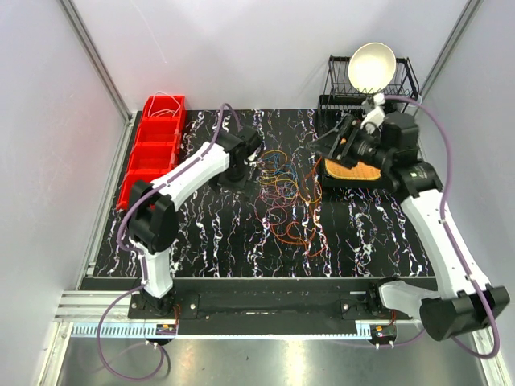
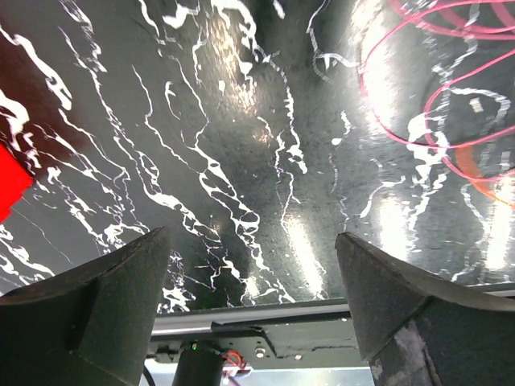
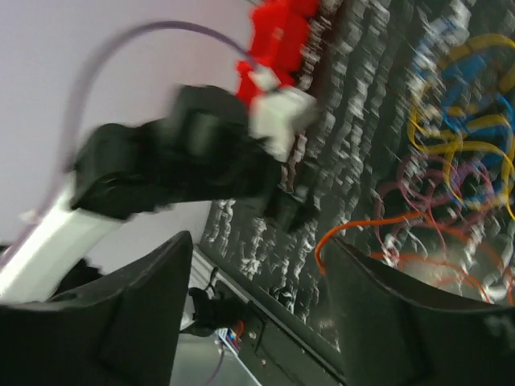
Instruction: Untangle the cables
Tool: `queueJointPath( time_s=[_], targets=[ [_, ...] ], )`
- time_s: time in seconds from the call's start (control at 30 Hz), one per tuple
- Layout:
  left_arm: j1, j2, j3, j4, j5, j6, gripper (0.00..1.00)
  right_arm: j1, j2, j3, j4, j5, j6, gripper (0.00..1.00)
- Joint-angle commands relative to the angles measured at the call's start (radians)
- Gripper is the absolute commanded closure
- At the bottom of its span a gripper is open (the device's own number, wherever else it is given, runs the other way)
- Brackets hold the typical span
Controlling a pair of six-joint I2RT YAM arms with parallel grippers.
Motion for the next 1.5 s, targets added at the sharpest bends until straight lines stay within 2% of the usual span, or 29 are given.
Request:
queueJointPath(
  time_s=[0.0,0.13,0.27,0.43,0.57,0.7,0.8,0.83,1.17,1.3,1.47],
  targets=[
    [-0.007,-0.048,0.039,0.024,0.023,0.012,0.13,0.001,0.028,-0.033,-0.109,0.093,-0.049,0.24],
    [-0.008,-0.078,-0.017,0.041,-0.031,-0.003,0.16,0.001,0.048,0.011,-0.288,0.26,-0.132,0.23],
    [-0.007,-0.15,-0.123,0.192,0.061,0.007,0.21,0.0,0.039,0.01,-0.353,0.389,-0.167,0.22],
    [-0.022,-0.186,-0.267,0.424,0.132,-0.008,0.24,0.003,0.036,-0.082,-0.329,0.337,-0.15,0.22],
    [-0.025,-0.117,-0.272,0.548,0.132,-0.005,0.22,0.003,0.016,-0.141,-0.301,0.282,-0.14,0.22],
    [-0.033,-0.036,-0.263,0.634,0.164,0.02,0.16,0.003,-0.001,-0.164,-0.3,0.279,-0.155,0.21],
    [-0.033,0.027,-0.223,0.665,0.141,0.018,0.15,0.003,-0.004,-0.175,-0.294,0.27,-0.163,0.21],
    [-0.033,0.043,-0.21,0.662,0.089,0.014,0.15,0.003,-0.001,-0.179,-0.289,0.257,-0.163,0.21],
    [-0.03,0.181,-0.094,0.679,0.015,-0.002,0.28,0.001,0.027,-0.213,-0.235,0.216,-0.172,0.21],
    [-0.022,0.196,-0.097,0.701,-0.006,0.004,0.37,0.003,0.042,-0.213,-0.229,0.213,-0.184,0.21],
    [-0.011,0.201,-0.126,0.745,0.001,0.009,0.43,0.003,0.054,-0.222,-0.215,0.207,-0.19,0.21]
  ],
)
